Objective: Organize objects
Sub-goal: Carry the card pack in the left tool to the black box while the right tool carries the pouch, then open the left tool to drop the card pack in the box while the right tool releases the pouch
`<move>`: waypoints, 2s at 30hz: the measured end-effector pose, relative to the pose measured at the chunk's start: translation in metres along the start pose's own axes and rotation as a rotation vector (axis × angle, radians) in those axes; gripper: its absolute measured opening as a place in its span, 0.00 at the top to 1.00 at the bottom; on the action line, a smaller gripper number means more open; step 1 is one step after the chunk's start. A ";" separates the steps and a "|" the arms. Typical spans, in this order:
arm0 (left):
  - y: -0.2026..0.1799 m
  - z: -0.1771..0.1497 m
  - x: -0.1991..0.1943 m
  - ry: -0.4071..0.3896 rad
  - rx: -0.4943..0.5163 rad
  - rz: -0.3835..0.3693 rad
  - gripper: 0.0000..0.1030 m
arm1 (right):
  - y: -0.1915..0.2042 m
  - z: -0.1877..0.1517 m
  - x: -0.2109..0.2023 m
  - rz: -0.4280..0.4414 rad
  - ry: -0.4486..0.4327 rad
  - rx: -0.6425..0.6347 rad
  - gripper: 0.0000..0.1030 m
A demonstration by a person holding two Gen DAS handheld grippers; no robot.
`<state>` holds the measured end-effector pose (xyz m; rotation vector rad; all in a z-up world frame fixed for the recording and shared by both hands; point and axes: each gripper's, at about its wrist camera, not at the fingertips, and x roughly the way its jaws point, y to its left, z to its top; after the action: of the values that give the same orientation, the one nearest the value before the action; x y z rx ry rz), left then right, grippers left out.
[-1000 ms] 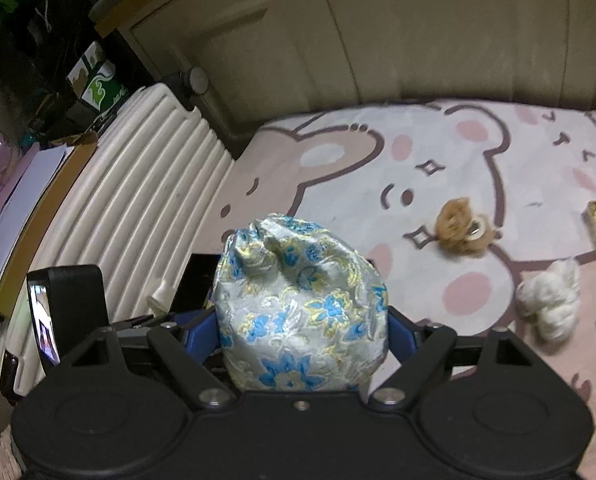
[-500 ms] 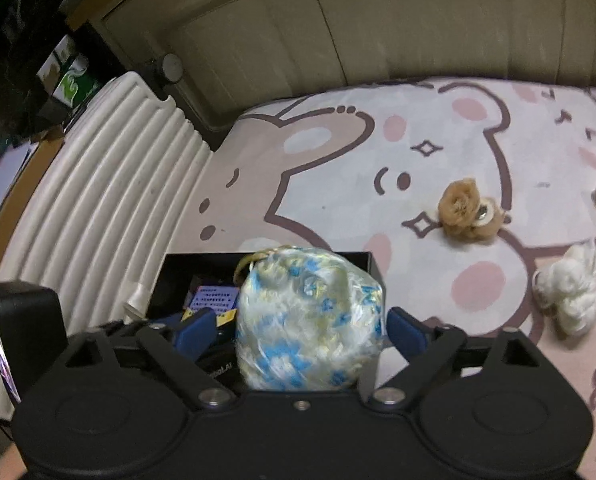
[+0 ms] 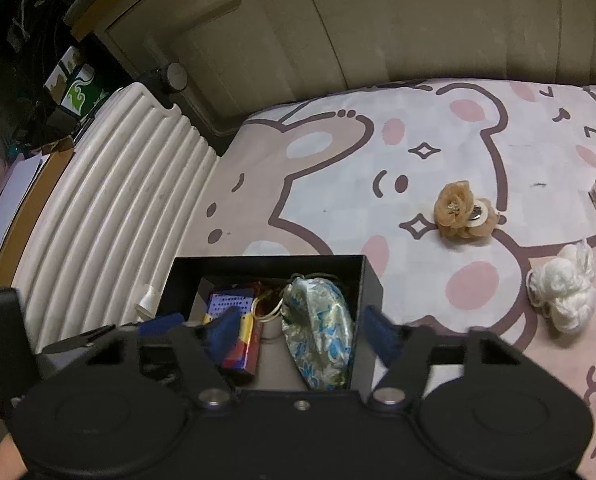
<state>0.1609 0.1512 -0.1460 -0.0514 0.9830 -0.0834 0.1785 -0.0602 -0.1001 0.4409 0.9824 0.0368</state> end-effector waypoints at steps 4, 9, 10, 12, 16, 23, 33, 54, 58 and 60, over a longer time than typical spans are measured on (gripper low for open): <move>-0.014 0.002 -0.005 -0.008 -0.008 -0.070 0.53 | -0.010 0.003 -0.004 0.010 0.000 0.038 0.55; -0.042 0.005 0.000 -0.024 0.017 -0.138 0.53 | -0.019 0.006 -0.013 0.010 -0.018 0.062 0.55; -0.047 0.006 0.002 -0.027 0.021 -0.145 0.53 | -0.023 0.007 -0.015 0.010 -0.022 0.069 0.55; -0.057 0.008 0.007 -0.026 0.032 -0.148 0.54 | -0.029 0.008 -0.018 0.006 -0.028 0.083 0.56; -0.074 0.005 0.026 0.041 0.102 -0.110 0.54 | -0.044 0.010 -0.021 0.002 -0.032 0.122 0.56; -0.074 -0.002 0.039 0.105 0.138 -0.074 0.54 | -0.055 0.011 -0.016 0.009 -0.010 0.143 0.56; -0.056 0.003 0.006 0.084 0.095 -0.048 0.54 | -0.042 0.008 -0.020 0.029 -0.016 0.106 0.56; -0.019 -0.002 -0.032 0.099 0.011 0.055 0.54 | -0.024 -0.002 -0.041 -0.009 -0.056 -0.053 0.42; -0.020 -0.002 -0.042 0.096 0.019 0.070 0.43 | -0.025 -0.004 -0.050 -0.051 -0.085 -0.115 0.32; -0.021 -0.002 -0.048 0.080 0.021 0.075 0.28 | -0.026 -0.005 -0.053 -0.068 -0.092 -0.145 0.27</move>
<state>0.1318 0.1344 -0.1057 0.0087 1.0632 -0.0269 0.1402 -0.0944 -0.0706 0.2730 0.8972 0.0258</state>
